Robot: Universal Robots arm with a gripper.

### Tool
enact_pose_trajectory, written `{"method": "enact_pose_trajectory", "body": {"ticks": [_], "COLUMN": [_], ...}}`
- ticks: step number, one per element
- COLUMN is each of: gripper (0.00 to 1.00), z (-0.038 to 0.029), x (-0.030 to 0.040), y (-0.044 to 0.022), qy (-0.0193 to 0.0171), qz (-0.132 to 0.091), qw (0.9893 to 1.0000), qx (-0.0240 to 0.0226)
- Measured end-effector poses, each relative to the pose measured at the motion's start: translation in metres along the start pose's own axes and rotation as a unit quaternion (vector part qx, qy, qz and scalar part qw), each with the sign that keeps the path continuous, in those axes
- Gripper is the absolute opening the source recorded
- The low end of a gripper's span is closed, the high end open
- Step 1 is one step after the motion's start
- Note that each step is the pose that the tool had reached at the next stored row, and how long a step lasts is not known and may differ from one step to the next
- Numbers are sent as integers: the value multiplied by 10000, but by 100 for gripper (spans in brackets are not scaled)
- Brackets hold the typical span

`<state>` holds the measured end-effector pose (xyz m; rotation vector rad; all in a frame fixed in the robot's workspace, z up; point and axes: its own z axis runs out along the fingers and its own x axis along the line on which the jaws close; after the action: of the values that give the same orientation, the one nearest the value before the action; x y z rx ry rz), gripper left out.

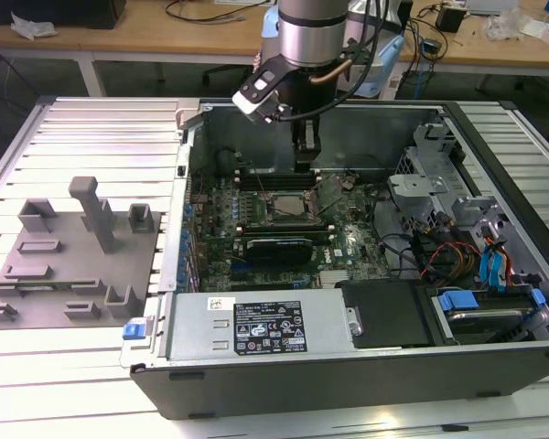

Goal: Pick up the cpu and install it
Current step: 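Close the cpu cover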

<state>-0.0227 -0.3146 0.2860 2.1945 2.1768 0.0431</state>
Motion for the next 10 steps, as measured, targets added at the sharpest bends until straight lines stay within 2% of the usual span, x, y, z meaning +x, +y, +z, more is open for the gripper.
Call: {"method": "enact_pose_trajectory", "body": {"ticks": [10], "gripper": [11], "z": [10], "x": [-11], "y": [165], "qy": [1], "qz": [0], "qw": [10000], "qx": [0]}}
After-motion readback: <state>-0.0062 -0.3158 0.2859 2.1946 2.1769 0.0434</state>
